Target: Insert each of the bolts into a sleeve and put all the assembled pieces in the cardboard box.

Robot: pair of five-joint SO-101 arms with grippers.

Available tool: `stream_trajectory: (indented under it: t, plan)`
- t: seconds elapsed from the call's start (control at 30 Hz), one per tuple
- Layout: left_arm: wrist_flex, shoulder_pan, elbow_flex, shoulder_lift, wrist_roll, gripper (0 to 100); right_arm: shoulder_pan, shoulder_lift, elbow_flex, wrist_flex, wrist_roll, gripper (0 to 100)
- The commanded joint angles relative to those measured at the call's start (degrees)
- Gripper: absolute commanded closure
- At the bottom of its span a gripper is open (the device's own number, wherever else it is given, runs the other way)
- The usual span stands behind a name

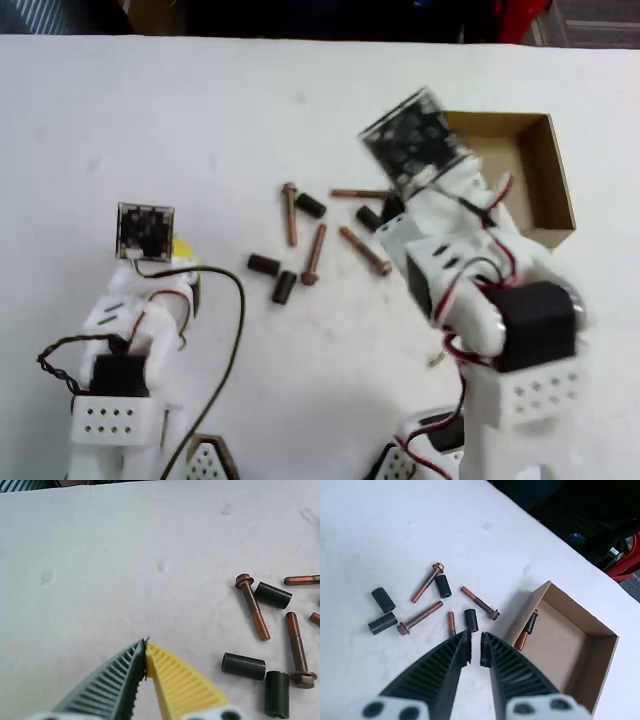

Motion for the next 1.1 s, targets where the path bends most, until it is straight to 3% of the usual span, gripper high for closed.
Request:
stream_trajectory:
  t: [0.0,0.3,0.47,1.07]
  plan:
    - [-1.2,-0.1,-0.4,-0.7,-0.8,98,-0.3,-2.8,13.2,-11.4,3.3,96.7]
    - [-1.3,-0.4,-0.4,-0.7,-0.8,98,-0.3,-2.9,32.9,-32.9,11.8,96.5]
    - [-1.3,-0.4,-0.4,-0.7,-0.8,98,-0.3,-2.7,37.4,-39.3,13.5,87.1]
    - [-1.3,-0.5,-0.4,-0.7,-0.9,98,-0.3,27.1,22.7,-41.8,13.7,90.2]
